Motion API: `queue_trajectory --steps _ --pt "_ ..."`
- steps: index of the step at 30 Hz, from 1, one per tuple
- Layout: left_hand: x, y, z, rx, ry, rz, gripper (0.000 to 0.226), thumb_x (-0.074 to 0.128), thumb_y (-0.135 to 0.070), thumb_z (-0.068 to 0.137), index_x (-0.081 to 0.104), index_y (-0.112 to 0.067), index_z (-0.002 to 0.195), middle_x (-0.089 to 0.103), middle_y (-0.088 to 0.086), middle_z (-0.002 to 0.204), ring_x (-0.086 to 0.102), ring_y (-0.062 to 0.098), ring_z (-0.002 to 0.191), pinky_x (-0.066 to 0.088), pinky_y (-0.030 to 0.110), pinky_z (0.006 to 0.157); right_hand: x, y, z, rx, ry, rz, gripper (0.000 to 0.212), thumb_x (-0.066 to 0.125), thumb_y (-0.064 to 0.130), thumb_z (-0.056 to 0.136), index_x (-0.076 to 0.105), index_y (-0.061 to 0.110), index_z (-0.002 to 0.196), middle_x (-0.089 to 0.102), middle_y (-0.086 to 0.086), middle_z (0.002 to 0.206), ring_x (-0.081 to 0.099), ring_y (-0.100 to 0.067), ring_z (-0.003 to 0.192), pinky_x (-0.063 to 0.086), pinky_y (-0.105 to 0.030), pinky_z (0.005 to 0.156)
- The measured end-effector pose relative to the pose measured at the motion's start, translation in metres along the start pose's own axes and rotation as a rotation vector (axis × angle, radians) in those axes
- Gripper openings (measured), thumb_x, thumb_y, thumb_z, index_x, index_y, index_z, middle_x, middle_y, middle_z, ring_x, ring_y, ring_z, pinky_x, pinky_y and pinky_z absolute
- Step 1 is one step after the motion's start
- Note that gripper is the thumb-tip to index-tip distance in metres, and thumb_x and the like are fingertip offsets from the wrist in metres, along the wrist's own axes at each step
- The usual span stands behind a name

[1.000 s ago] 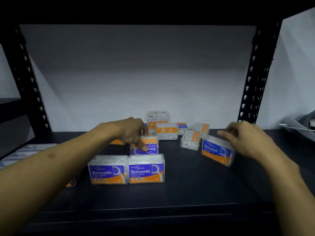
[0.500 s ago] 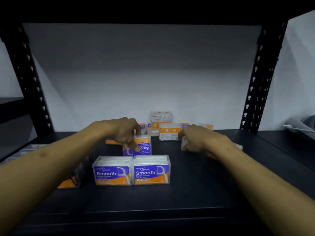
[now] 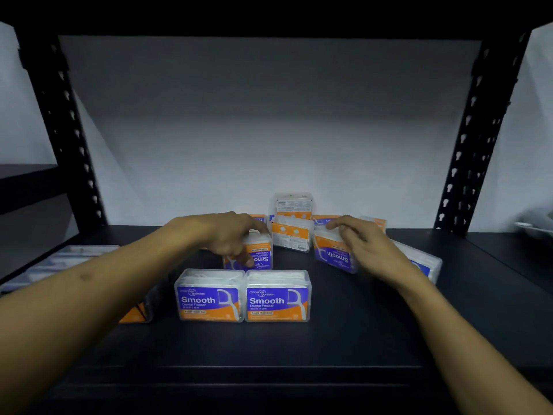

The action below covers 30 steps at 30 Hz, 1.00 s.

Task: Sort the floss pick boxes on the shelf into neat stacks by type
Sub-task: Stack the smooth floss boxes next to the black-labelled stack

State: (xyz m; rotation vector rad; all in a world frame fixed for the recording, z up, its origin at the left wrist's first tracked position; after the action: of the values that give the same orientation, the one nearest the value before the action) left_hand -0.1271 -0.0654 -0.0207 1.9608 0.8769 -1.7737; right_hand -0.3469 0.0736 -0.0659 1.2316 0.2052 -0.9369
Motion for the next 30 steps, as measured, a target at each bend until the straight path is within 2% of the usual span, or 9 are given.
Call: queue_trajectory --steps 3,7,12,15,17,19,22,26,30 --pt "0.001 0.000 0.002 -0.010 0.008 -0.002 0.071 0.076 -0.027 0.086 0.039 -0.030 0.147 0.054 0.001 0.141 0.058 0.021 0.121 0.050 0.034 0.099 -0.003 0.002 -0.003 0.052 -0.019 0.083 0.026 0.048 0.034 0.103 0.066 0.020 0.116 0.072 -0.013 0.103 0.071 -0.029 0.088 0.051 -0.015 0.059" --pt "0.002 0.001 0.004 -0.027 0.007 0.008 0.073 0.077 -0.028 0.085 0.038 -0.032 0.147 0.052 0.001 0.143 0.057 0.022 0.121 0.050 0.035 0.098 -0.001 0.004 -0.005 0.088 0.020 0.023 0.027 0.054 0.043 0.096 0.062 0.025 0.116 0.069 0.003 0.102 0.067 -0.003 0.085 0.054 -0.018 0.066" --pt "0.004 -0.004 0.002 -0.029 -0.009 0.042 0.076 0.075 -0.027 0.087 0.034 -0.029 0.150 0.049 0.002 0.146 0.055 0.023 0.126 0.048 0.036 0.100 -0.003 0.011 -0.005 0.050 -0.064 -0.146 0.032 0.073 0.048 0.083 0.067 0.017 0.090 0.072 -0.002 0.091 0.068 -0.015 0.084 0.057 -0.038 0.074" --pt "0.004 -0.008 0.001 -0.025 -0.002 0.078 0.078 0.074 -0.026 0.088 0.029 -0.026 0.152 0.048 0.003 0.147 0.052 0.024 0.129 0.047 0.036 0.101 -0.006 0.024 -0.006 0.073 -0.014 -0.335 0.043 0.084 0.048 0.070 0.058 0.017 0.085 0.066 -0.003 0.088 0.061 -0.022 0.082 0.051 -0.038 0.070" --pt "0.002 -0.008 0.000 -0.013 -0.011 0.051 0.075 0.075 -0.024 0.087 0.031 -0.027 0.148 0.054 0.004 0.142 0.058 0.023 0.119 0.051 0.035 0.095 -0.005 0.030 -0.007 0.096 0.079 -0.395 0.038 0.083 0.036 0.074 0.053 0.023 0.094 0.063 -0.004 0.100 0.058 -0.021 0.088 0.046 -0.033 0.067" --pt "-0.002 -0.005 -0.005 0.007 -0.050 -0.017 0.076 0.075 -0.020 0.087 0.027 -0.032 0.145 0.058 0.005 0.132 0.062 0.020 0.104 0.057 0.033 0.084 -0.001 0.034 -0.011 0.079 0.168 -0.409 0.050 0.075 0.028 0.082 0.049 0.031 0.125 0.060 -0.007 0.121 0.058 -0.023 0.104 0.046 -0.031 0.078" --pt "-0.008 0.001 -0.015 0.033 -0.112 -0.036 0.080 0.071 -0.018 0.090 0.022 -0.045 0.146 0.056 0.001 0.127 0.061 0.020 0.105 0.060 0.036 0.082 0.007 0.036 -0.016 0.099 0.109 -0.350 0.059 0.067 0.030 0.087 0.043 0.028 0.141 0.051 -0.005 0.139 0.051 -0.024 0.123 0.042 -0.030 0.088" --pt "-0.019 0.009 -0.029 0.058 -0.210 -0.081 0.056 0.070 -0.020 0.089 0.047 -0.039 0.136 0.057 -0.002 0.130 0.058 0.016 0.108 0.057 0.029 0.079 0.008 0.036 -0.020 0.075 -0.056 -0.267 0.048 0.068 0.036 0.088 0.054 0.018 0.130 0.053 -0.008 0.135 0.055 -0.021 0.116 0.042 -0.027 0.084" --pt "-0.036 0.021 -0.042 0.075 -0.369 -0.171 0.045 0.079 -0.024 0.081 0.054 -0.037 0.117 0.068 -0.003 0.108 0.067 0.011 0.089 0.058 0.029 0.073 -0.002 0.030 -0.021 0.022 -0.138 -0.067 0.035 0.078 0.033 0.082 0.052 0.018 0.100 0.068 -0.001 0.103 0.068 -0.011 0.088 0.055 -0.027 0.069"
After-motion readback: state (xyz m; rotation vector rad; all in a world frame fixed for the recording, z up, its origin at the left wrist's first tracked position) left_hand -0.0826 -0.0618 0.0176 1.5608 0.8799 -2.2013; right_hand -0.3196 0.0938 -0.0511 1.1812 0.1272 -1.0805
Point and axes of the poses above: each hand's wrist, its own z-axis towards the middle knuckle, its own x-axis out of the palm, y = z × x, the point moved 2 cm from there along z, towards the middle knuckle
